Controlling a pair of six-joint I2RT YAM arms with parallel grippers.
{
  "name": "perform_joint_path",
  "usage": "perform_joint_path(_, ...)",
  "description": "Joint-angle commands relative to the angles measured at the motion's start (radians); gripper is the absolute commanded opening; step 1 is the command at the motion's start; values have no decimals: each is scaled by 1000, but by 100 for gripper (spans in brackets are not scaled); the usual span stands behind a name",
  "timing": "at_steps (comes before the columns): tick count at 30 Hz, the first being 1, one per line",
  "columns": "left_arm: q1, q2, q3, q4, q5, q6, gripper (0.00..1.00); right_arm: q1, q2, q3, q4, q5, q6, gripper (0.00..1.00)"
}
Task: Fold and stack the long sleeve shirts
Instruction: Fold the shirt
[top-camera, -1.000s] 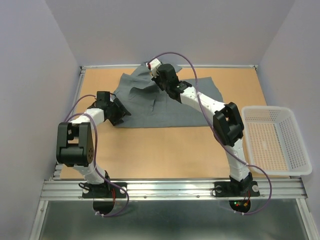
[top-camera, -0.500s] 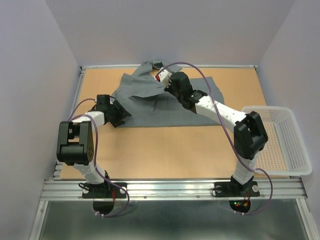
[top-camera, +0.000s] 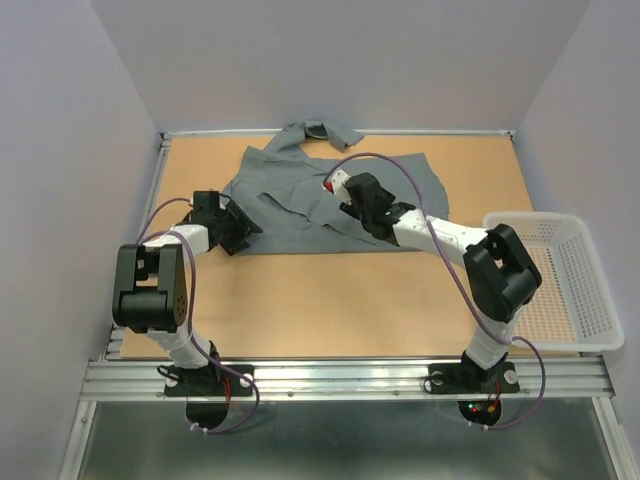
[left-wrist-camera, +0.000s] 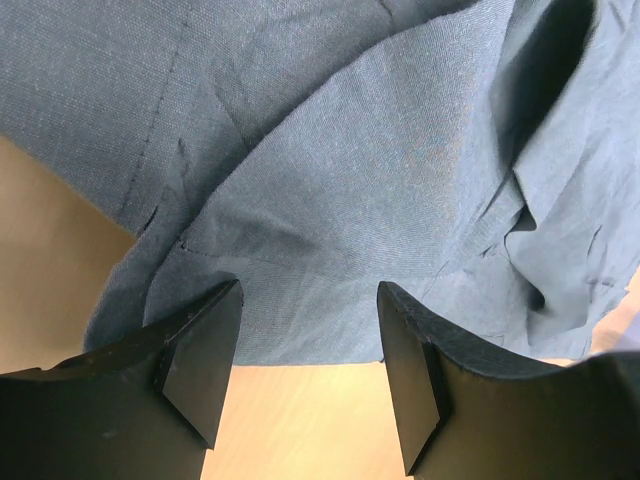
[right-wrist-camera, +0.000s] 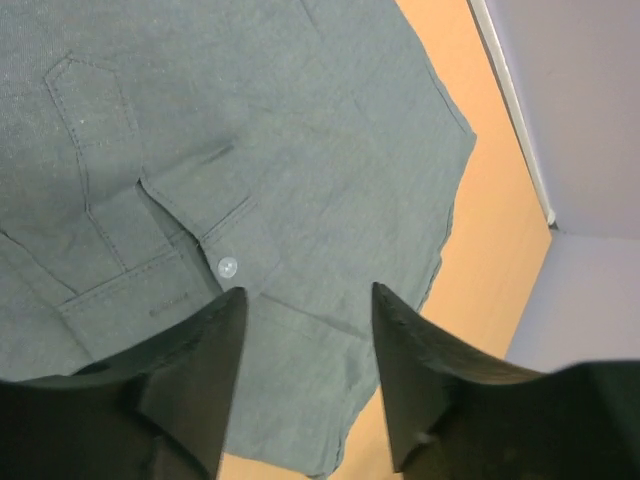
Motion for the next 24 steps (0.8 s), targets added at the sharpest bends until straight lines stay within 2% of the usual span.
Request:
perform_joint_path(1, -2, -29, -41, -68, -38, 27, 68, -7, -108, -26, 31, 33, 65, 62)
perform_joint_path(2, -2, -36, -42, -72, -44, 33, 68, -7, -154, -25, -4, -5, 97, 65)
perform_joint_path(4, 0, -57, -51, -82, -62, 40, 68, -9, -215, -23, -52, -54, 261, 74)
perform_joint_path(5, 0, -71, -61, -85, -74, 41, 68, -13, -231, -17, -67, -54, 318, 82)
perform_joint_path(7, 0, -83, -70, -91, -87, 47, 68, -25, -254, -19, -112, -83, 437, 87)
perform_joint_path(9, 1, -97, -79, -99, -99, 53, 68, -80, -260, -14, -156, -142, 663, 86)
perform_joint_path(11, 10, -115, -96, -111, -111, 62, 68, -148, -249, -5, -213, -269, 886, 81)
perform_joint_path(15, 36, -157, -133, -134, -130, 85, 68, -225, -222, -54, -212, -503, 1193, 78)
perform_joint_path(18, 55, -187, -159, -143, -134, 96, 68, -237, -186, -107, -183, -535, 1329, 76)
perform_joint_path(20, 58, -197, -168, -143, -137, 105, 68, -255, -192, -159, -94, -588, 1369, 70)
perform_joint_path(21, 59, -201, -171, -145, -140, 105, 68, -281, -198, -229, -51, -608, 1413, 64)
perform_joint_path(24, 59, -203, -168, -145, -128, 111, 68, -320, -192, -321, 95, -715, 1457, 59)
